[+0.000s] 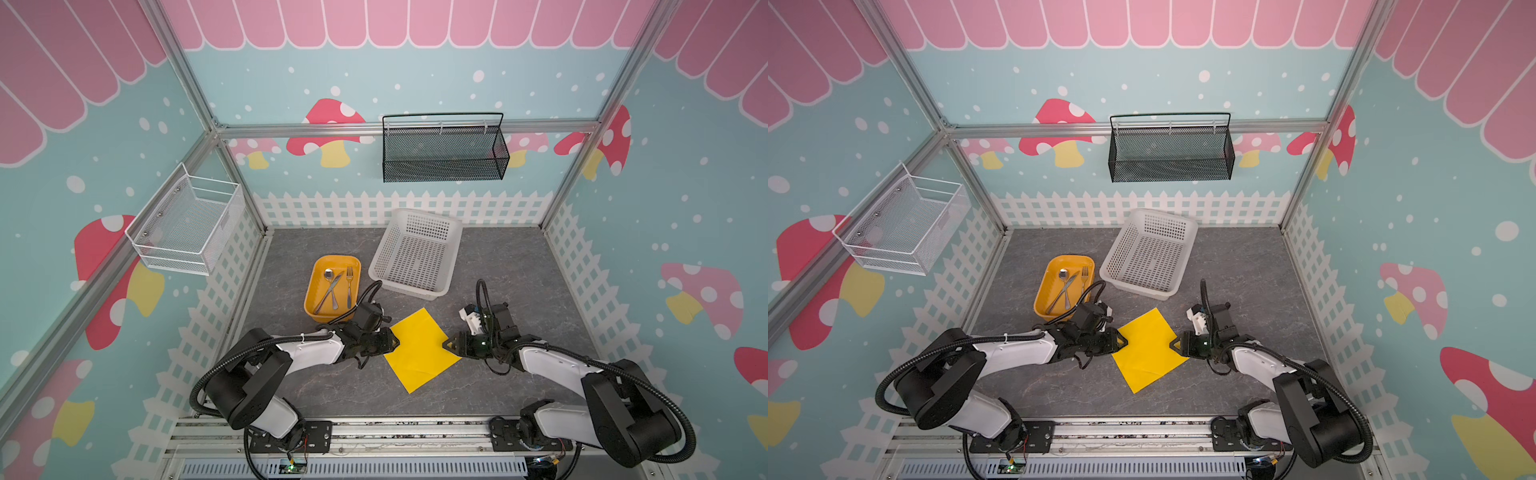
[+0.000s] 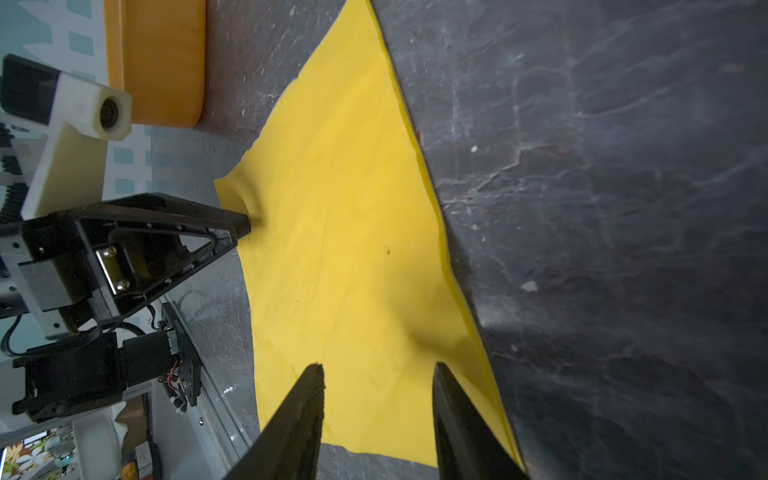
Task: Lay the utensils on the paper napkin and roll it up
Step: 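Release the napkin and lift both grippers away from it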
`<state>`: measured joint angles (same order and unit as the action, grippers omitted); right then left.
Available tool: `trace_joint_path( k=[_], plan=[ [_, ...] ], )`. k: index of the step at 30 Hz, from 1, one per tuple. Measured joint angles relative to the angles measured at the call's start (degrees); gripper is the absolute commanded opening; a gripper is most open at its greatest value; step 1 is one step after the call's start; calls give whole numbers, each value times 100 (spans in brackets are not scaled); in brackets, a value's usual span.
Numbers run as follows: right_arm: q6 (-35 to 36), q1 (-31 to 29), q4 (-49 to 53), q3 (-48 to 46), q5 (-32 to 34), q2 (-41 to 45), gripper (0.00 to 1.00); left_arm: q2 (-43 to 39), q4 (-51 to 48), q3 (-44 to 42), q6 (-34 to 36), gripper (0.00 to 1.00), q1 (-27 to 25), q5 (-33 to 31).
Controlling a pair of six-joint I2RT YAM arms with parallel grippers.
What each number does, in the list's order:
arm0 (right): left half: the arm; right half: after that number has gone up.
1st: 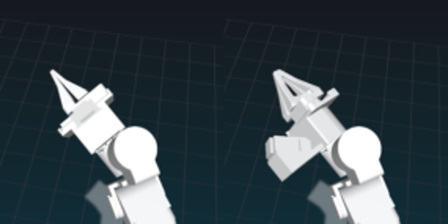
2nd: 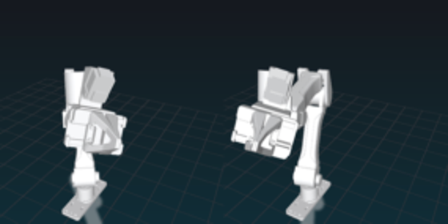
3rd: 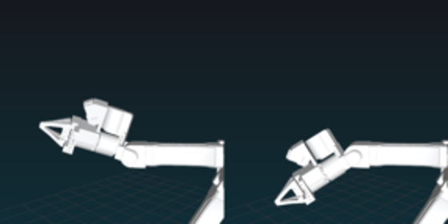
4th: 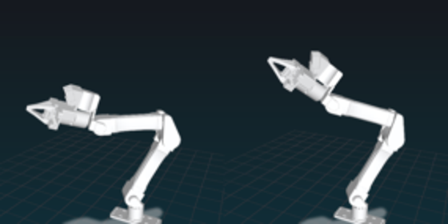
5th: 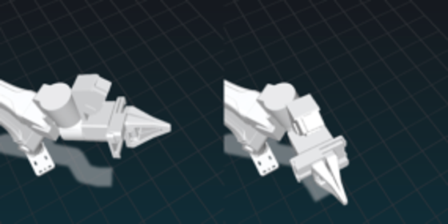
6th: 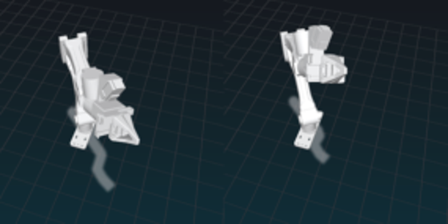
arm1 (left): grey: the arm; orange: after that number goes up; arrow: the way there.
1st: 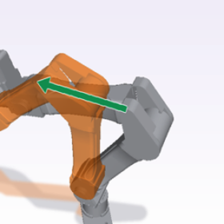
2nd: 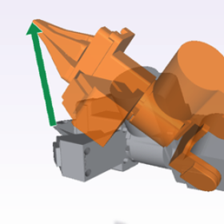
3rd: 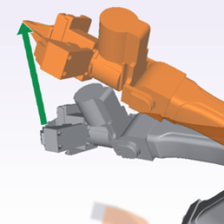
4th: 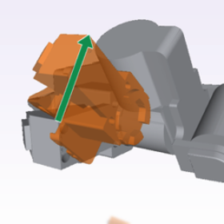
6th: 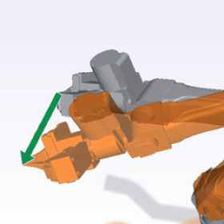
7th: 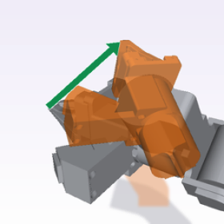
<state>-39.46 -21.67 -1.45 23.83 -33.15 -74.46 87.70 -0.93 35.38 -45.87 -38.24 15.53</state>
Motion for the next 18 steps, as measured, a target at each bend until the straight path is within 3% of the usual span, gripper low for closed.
trace_joint_path(
  k=[7, 18],
  plan=[
    [-76, -490, -216, 398, 42, -380, 41, -181, -11, -140, -151, 40, 52, -289],
    [-201, -522, -354, 533, 514, -918, 38, -734, 11, -601, -562, 44, 68, -643]
  ],
)
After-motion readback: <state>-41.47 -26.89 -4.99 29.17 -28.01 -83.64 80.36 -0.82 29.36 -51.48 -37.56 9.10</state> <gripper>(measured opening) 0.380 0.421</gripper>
